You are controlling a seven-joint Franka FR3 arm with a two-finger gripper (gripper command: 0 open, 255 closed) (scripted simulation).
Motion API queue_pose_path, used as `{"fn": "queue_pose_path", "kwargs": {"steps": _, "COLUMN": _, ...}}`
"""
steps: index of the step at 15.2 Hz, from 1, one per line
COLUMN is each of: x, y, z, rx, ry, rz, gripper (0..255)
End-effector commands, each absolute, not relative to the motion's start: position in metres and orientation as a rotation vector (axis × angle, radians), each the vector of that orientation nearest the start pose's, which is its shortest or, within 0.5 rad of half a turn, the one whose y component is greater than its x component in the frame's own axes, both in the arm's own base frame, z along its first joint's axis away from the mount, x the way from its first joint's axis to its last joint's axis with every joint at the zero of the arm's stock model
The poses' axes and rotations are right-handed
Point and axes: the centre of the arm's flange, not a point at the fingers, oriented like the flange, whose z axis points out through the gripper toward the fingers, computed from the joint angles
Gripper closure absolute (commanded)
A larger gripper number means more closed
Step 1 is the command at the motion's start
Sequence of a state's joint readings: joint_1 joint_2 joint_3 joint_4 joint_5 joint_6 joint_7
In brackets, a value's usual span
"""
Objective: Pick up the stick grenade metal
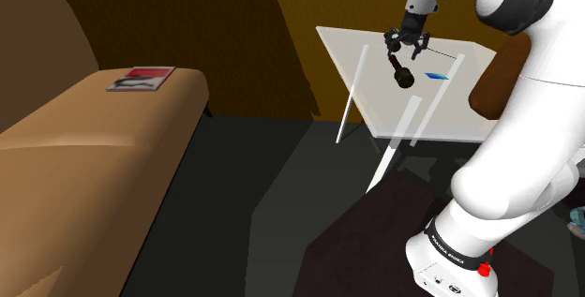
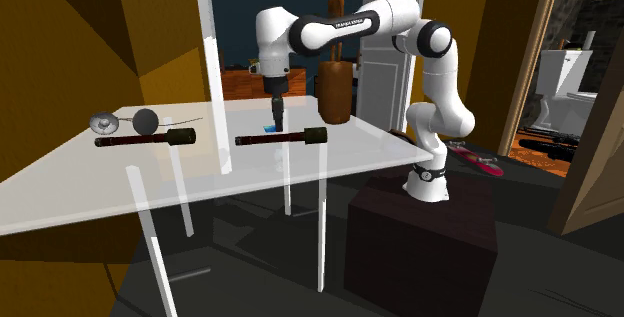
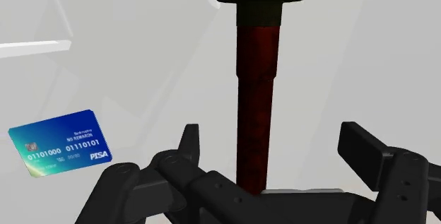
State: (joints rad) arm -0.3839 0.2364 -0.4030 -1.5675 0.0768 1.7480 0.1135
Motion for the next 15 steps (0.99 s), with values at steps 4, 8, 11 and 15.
{"fn": "queue_pose_path", "kwargs": {"steps": 4, "x": 0.462, "y": -0.429, "z": 0.487, "rx": -2.822, "ry": 1.388, "rz": 0.063, "gripper": 0}}
{"fn": "queue_pose_path", "kwargs": {"steps": 8, "x": 0.462, "y": -0.429, "z": 0.474, "rx": -2.822, "ry": 1.388, "rz": 0.063, "gripper": 0}}
{"fn": "queue_pose_path", "kwargs": {"steps": 11, "x": 0.463, "y": -0.429, "z": 0.474, "rx": -2.822, "ry": 1.388, "rz": 0.063, "gripper": 255}}
{"fn": "queue_pose_path", "kwargs": {"steps": 15, "x": 0.463, "y": -0.429, "z": 0.474, "rx": -2.822, "ry": 1.389, "rz": 0.063, "gripper": 255}}
